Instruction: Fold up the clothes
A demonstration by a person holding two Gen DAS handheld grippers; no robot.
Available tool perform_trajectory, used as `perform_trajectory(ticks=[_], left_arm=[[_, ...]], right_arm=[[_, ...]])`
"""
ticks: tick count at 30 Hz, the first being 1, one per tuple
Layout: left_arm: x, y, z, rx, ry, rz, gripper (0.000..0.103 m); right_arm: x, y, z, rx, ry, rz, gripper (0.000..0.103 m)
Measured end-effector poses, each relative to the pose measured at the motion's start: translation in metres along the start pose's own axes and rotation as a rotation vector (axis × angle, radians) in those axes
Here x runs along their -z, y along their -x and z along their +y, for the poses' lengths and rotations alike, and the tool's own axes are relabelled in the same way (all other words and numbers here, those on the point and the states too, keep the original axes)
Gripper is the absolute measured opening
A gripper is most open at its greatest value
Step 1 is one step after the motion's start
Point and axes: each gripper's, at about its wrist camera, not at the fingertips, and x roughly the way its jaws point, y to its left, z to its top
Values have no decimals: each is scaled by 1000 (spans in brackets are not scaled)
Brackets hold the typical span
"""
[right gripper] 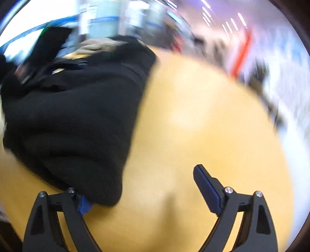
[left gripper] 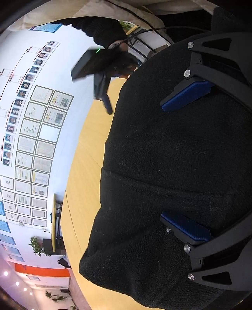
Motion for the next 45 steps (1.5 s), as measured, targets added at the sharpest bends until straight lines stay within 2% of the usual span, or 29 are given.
perform_trajectory(ticks=[3,5,7,9,10,13,14,15,18,19,20,21,23,25,29,32,33,35,38,42,45], left_arm=[[2,-4,2,-9,9,-1,103],[2,-6,1,-19,14,8,103],[-4,-5,0,-30,31,38,103],[-16,6,-4,-53,81,83,103],[-23,16,-10,-63,96,82,103],[-45,55,-64,-5,16,-27,103],[-52,69,-83,19,-16,-66,103],[-55,72,-101,48,-43,-72,103],[-31,39,-132,143,-27,98,103],[-16,26,-135,144,-2,155,103],[-1,18,-139,131,15,177,103],[11,18,-143,108,11,149,103],[19,21,-147,83,42,89,103],[24,20,-150,64,76,53,102],[35,14,-172,-17,4,66,102],[39,11,-182,-64,14,54,102],[34,15,-181,-57,48,54,102],[22,28,-181,-42,121,46,103],[13,52,-184,-70,187,26,103],[34,44,-177,-69,258,73,103],[53,38,-171,-28,333,29,102]], right_arm=[[8,-7,-25,-106,-176,65,92],[9,-5,-32,-186,-220,97,92],[11,7,-39,-272,-203,125,90],[8,33,-42,-320,-168,97,90],[-6,41,-46,-347,-157,57,90],[-50,62,-59,-433,-127,-63,93],[-66,57,-60,-493,-126,-102,93],[-82,52,-61,-553,-124,-141,93],[-121,26,-61,-723,-127,-208,93],[-133,15,-58,-773,-119,-210,93],[-145,5,-55,-823,-111,-213,93],[-158,-7,-50,-870,-100,-210,93],[-183,-33,-34,-929,-50,-153,93],[-205,-65,-11,-974,-1,-15,93],[-218,-115,69,-953,171,163,93],[-181,-123,102,-815,289,227,93],[-175,-117,104,-788,306,209,92],[-177,-96,93,-801,266,140,92],[-177,-66,63,-846,153,64,94],[-159,-40,28,-810,73,50,96],[-144,-32,10,-777,19,66,95]])
